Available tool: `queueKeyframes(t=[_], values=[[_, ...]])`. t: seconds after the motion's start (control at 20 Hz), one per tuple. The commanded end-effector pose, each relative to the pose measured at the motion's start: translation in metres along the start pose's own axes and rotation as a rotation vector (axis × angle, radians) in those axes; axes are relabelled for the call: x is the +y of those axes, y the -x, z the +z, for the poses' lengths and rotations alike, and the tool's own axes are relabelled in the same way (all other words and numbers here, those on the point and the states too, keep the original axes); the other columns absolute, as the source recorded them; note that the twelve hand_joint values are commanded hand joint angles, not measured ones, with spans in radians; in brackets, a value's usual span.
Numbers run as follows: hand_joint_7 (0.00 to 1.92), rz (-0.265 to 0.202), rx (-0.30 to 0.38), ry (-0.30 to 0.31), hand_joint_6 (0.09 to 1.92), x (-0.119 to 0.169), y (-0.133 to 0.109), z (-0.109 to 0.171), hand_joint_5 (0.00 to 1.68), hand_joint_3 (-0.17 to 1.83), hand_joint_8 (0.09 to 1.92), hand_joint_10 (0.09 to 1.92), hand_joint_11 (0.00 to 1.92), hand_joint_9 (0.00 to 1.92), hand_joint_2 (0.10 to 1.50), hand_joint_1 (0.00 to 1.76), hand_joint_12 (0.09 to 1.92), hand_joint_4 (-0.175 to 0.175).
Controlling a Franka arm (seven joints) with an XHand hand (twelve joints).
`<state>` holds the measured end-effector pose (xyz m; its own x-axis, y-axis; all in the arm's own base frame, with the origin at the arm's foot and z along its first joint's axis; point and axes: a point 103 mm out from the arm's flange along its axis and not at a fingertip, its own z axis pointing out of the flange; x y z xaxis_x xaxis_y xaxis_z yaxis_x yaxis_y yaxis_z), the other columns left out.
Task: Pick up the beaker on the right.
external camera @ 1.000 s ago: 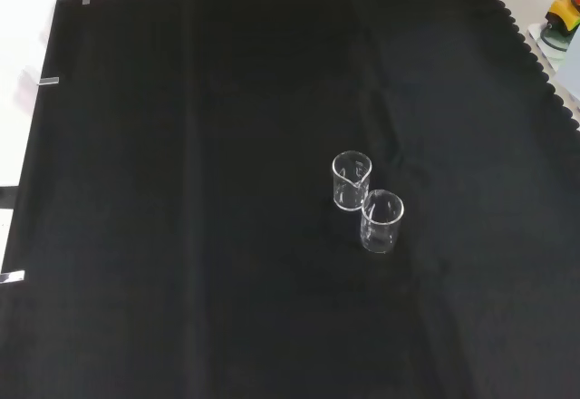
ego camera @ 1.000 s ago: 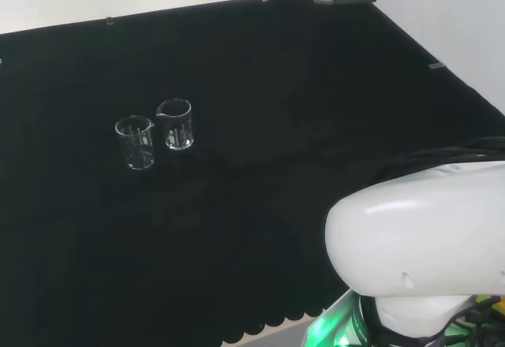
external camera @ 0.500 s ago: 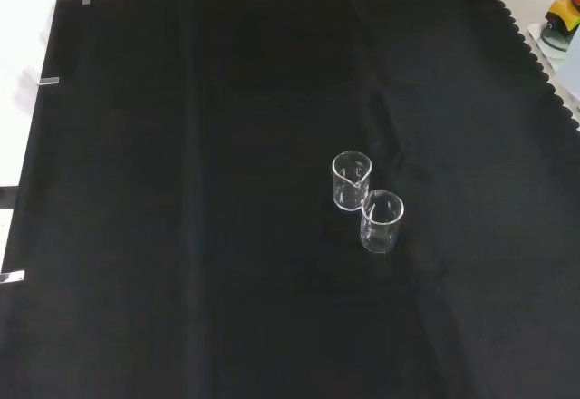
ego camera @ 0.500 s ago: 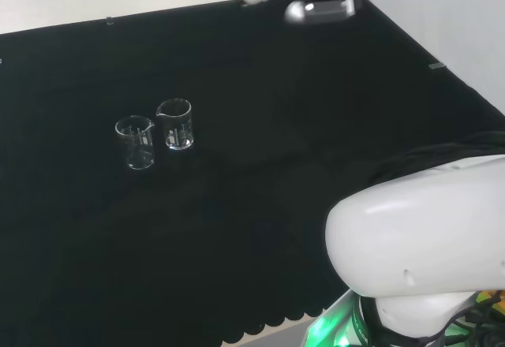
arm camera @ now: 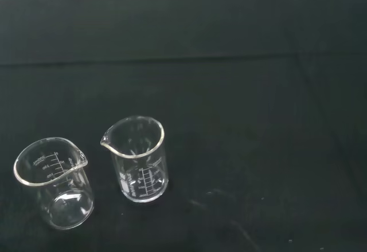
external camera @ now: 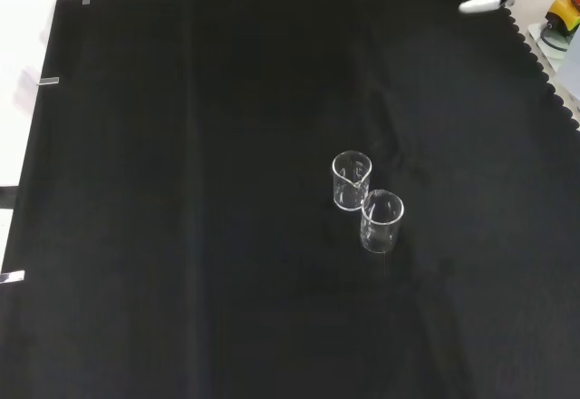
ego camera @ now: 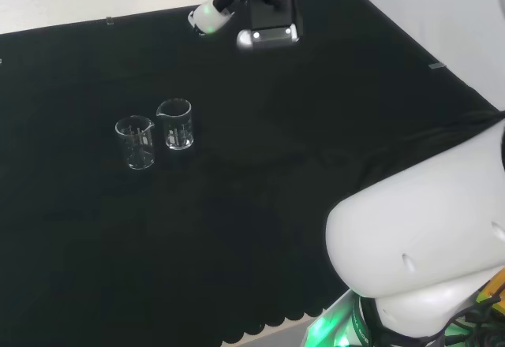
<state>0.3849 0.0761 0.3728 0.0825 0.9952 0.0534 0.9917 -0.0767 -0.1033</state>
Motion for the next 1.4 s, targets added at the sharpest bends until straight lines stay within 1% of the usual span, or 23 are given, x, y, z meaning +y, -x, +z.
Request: queueKeyframes(t=[0.05,0.1,0.15,0.2,0.25,0.35,0.4,0.45,0.55,0.75,0.85,0.9,1.1,1.25,1.4], values=[[0.09,-0.015,0.146,-0.008,0.09,0.039,0.002,0.013,0.17,0.97,0.52,0.63,0.0,0.19,0.7,0.59,1.1,-0.034],[0.09,-0.001,0.159,-0.005,0.09,0.039,0.007,0.018,0.17,0.97,0.52,0.63,0.0,0.19,0.7,0.59,1.1,-0.034],[0.09,0.005,0.136,-0.008,0.09,0.045,0.028,0.022,0.17,0.97,0.52,0.63,0.0,0.19,0.7,0.59,1.1,-0.034],[0.09,0.001,0.117,-0.018,0.09,0.054,0.054,0.022,0.17,0.97,0.52,0.63,0.0,0.19,0.7,0.59,1.1,-0.034],[0.09,0.001,0.107,-0.022,0.09,0.062,0.067,0.022,0.17,0.97,0.52,0.63,0.0,0.19,0.69,0.59,1.1,-0.034],[0.09,0.002,0.097,-0.025,0.09,0.07,0.078,0.025,0.17,0.97,0.52,0.63,0.0,0.19,0.69,0.59,1.1,-0.034],[0.09,-0.003,0.092,-0.025,0.09,0.072,0.087,0.03,0.17,0.97,0.52,0.63,0.0,0.19,0.68,0.6,1.09,-0.033],[0.09,-0.008,0.09,-0.027,0.09,0.074,0.09,0.034,0.17,0.98,0.53,0.63,0.0,0.19,0.67,0.6,1.09,-0.033],[0.09,-0.019,0.092,-0.035,0.09,0.08,0.087,0.043,0.17,0.98,0.53,0.63,0.0,0.19,0.65,0.61,1.09,-0.033],[0.1,-0.047,0.118,-0.053,0.09,0.09,0.083,0.061,0.17,0.99,0.54,0.63,0.0,0.2,0.63,0.62,1.09,-0.033],[0.1,-0.053,0.173,-0.063,0.09,0.094,0.097,0.065,0.17,0.99,0.54,0.63,0.0,0.2,0.63,0.62,1.09,-0.033],[0.1,-0.057,0.183,-0.067,0.09,0.096,0.097,0.069,0.17,0.99,0.54,0.63,0.0,0.2,0.62,0.62,1.09,-0.033],[0.1,-0.077,0.206,-0.079,0.09,0.101,0.084,0.087,0.17,0.99,0.54,0.63,0.0,0.2,0.61,0.63,1.09,-0.033],[0.11,-0.099,0.21,-0.085,0.09,0.105,0.083,0.098,0.17,0.99,0.54,0.63,0.0,0.21,0.6,0.64,1.09,-0.034],[0.11,-0.117,0.227,-0.093,0.09,0.109,0.079,0.109,0.18,0.99,0.54,0.63,0.0,0.22,0.59,0.64,1.09,-0.035]])
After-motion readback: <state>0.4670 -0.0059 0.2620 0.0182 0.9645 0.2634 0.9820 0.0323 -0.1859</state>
